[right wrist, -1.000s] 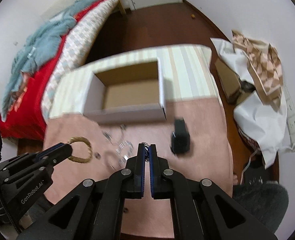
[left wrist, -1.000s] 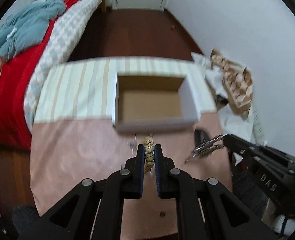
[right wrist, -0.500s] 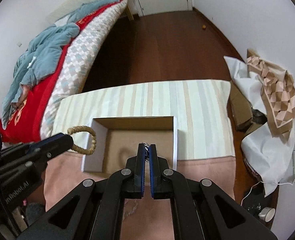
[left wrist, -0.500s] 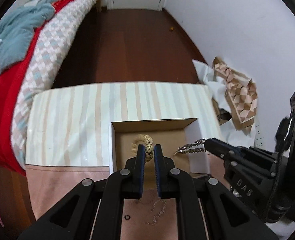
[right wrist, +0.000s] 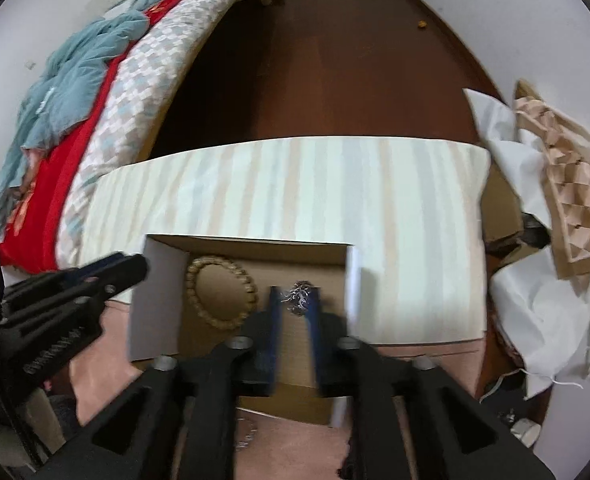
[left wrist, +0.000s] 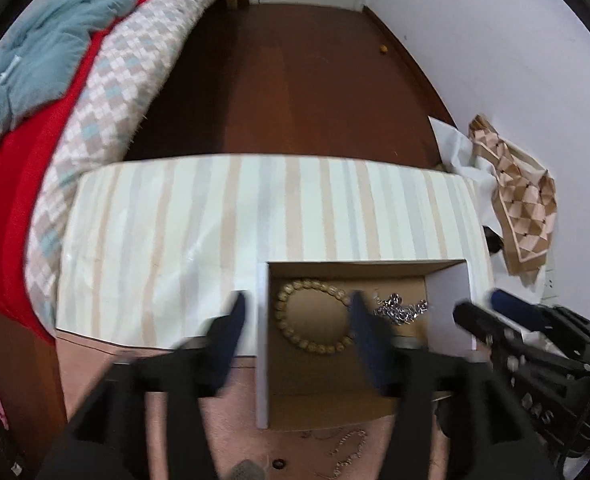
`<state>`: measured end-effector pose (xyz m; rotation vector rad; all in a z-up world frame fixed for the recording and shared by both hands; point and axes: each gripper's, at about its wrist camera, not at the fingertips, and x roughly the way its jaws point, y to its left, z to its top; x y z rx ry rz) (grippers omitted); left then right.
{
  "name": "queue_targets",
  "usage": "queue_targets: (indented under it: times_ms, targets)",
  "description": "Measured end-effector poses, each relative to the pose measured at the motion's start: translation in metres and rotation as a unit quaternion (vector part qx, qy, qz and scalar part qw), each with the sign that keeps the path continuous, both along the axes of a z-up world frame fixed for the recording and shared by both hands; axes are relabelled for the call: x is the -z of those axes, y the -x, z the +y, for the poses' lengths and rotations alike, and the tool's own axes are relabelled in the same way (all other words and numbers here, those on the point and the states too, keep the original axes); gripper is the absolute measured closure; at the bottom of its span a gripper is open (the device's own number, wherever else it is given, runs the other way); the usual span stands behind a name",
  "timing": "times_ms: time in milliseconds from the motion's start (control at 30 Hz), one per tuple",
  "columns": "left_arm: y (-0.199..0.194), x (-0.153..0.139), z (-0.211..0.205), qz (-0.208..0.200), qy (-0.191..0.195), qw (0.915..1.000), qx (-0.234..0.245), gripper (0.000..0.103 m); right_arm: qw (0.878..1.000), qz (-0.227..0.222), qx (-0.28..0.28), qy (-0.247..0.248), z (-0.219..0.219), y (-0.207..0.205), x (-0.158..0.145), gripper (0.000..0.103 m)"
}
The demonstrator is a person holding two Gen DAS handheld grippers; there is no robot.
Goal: Organize jewelry
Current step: 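Carry both bracelets into the white box and open both tools, then lift both tools out of the box and back over the table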
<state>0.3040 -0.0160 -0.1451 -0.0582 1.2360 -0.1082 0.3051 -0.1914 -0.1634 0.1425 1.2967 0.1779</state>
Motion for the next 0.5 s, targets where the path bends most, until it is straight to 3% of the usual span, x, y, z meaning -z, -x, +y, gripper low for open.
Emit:
queue_targets:
  times_ms: [67, 100, 200, 300, 500]
  targets:
    - [0.008, -0.007, 0.003, -0.020, -0.020, 0.9996, -0.004, 0.032, 1.000, -0.005, 0.004, 0.014, -0.003, 0.005, -0.003, 0.033]
    - [0.009, -0.008, 0.004, -0.024, -0.026, 0.9994, -0.005, 0.030, 1.000, -0.010, 0.004, 0.025, -0.004, 0.009, -0.005, 0.025]
    - [0.022, -0.013, 0.009, -0.041, -0.053, 0.9977, -0.014, 0.004, 0.998, -0.023, 0.004, 0.064, -0.004, 0.021, -0.011, 0.017]
    - [0.035, -0.013, 0.013, -0.052, -0.071, 0.9959, -0.019, 0.000, 0.994, -0.035, 0.005, 0.107, 0.000, 0.034, -0.012, 0.003]
    - [0.056, -0.014, 0.019, -0.067, -0.086, 0.9936, -0.027, 0.000, 0.993, -0.028, 0.024, 0.111, 0.000, 0.053, 0.000, 0.001]
